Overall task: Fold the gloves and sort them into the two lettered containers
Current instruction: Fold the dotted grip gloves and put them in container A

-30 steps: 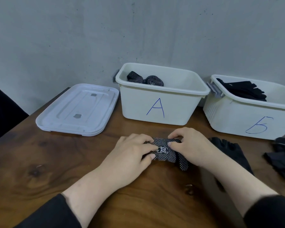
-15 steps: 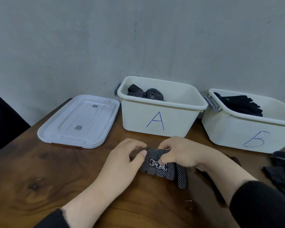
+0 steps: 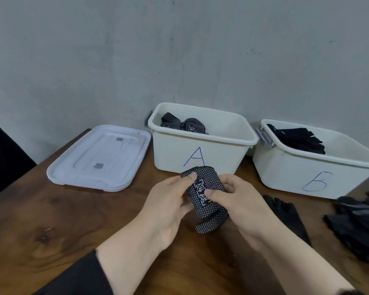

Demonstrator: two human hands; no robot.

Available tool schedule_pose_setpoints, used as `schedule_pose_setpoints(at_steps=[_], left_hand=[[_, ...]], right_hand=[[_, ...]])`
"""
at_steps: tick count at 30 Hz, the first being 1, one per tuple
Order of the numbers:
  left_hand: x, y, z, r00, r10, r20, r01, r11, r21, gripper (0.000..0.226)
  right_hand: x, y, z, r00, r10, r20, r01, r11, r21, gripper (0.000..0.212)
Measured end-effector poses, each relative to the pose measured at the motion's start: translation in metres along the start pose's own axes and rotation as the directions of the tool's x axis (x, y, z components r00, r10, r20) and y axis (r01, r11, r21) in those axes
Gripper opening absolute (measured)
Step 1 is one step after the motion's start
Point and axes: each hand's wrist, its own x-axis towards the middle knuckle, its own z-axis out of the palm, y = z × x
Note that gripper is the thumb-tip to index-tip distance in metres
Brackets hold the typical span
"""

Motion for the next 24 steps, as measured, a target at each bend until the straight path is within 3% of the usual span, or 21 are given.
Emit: schedule_pose_setpoints(at_steps=[3, 7, 9, 11, 12, 15, 17, 18, 20, 24], left_hand=[[0.005, 0.005, 0.002, 0.999, -0.016, 0.043, 0.015, 1.000, 0.026, 0.025], [0.010, 0.012, 0.001, 0.990, -0.026, 0.140, 0.003, 0.987, 0.158, 0.027], [0.009, 0.020, 0.005, 0.989, 0.034, 0.141, -0.083, 0.928, 0.363, 0.037], [0.009, 0.032, 0.007, 0.964, 0.240, 0.113, -0.252, 0.696, 0.673, 0.051], [0.010, 0.040, 0.005, 0.913, 0.389, 0.126, -0.337, 0.542, 0.770, 0.049], [0.022, 0.067, -0.007, 0.682, 0.680, 0.269, -0.525, 0.199, 0.827, 0.031], [0.040, 0.085, -0.022, 0.547, 0.751, 0.370, -0.549, -0.011, 0.836, 0.025], [0.049, 0.094, -0.029, 0.514, 0.758, 0.402, -0.528, -0.090, 0.845, 0.024], [0.063, 0.112, -0.041, 0.545, 0.732, 0.410, -0.423, -0.182, 0.888, 0.031], [0.071, 0.133, -0.049, 0.768, 0.547, 0.334, -0.243, -0.233, 0.941, 0.042]], right_hand=[[-0.002, -0.009, -0.011, 0.986, 0.111, 0.123, -0.130, 0.978, 0.162, 0.050], [-0.005, -0.023, -0.028, 0.925, 0.158, 0.346, -0.229, 0.957, 0.177, 0.034], [-0.004, -0.026, -0.035, 0.915, 0.155, 0.372, -0.234, 0.956, 0.176, 0.037], [-0.003, -0.038, -0.040, 0.915, 0.119, 0.384, -0.205, 0.960, 0.190, 0.038], [-0.001, -0.046, -0.044, 0.920, 0.089, 0.382, -0.176, 0.964, 0.200, 0.038], [0.009, -0.082, -0.057, 0.942, 0.012, 0.336, -0.087, 0.974, 0.209, 0.036], [0.021, -0.107, -0.064, 0.962, -0.014, 0.274, -0.039, 0.982, 0.185, 0.032], [0.029, -0.119, -0.067, 0.974, -0.013, 0.228, -0.027, 0.985, 0.171, 0.028], [0.052, -0.139, -0.067, 0.989, 0.002, 0.145, -0.027, 0.985, 0.169, 0.021], [0.114, -0.153, -0.049, 0.998, 0.052, 0.044, -0.059, 0.983, 0.171, 0.046]])
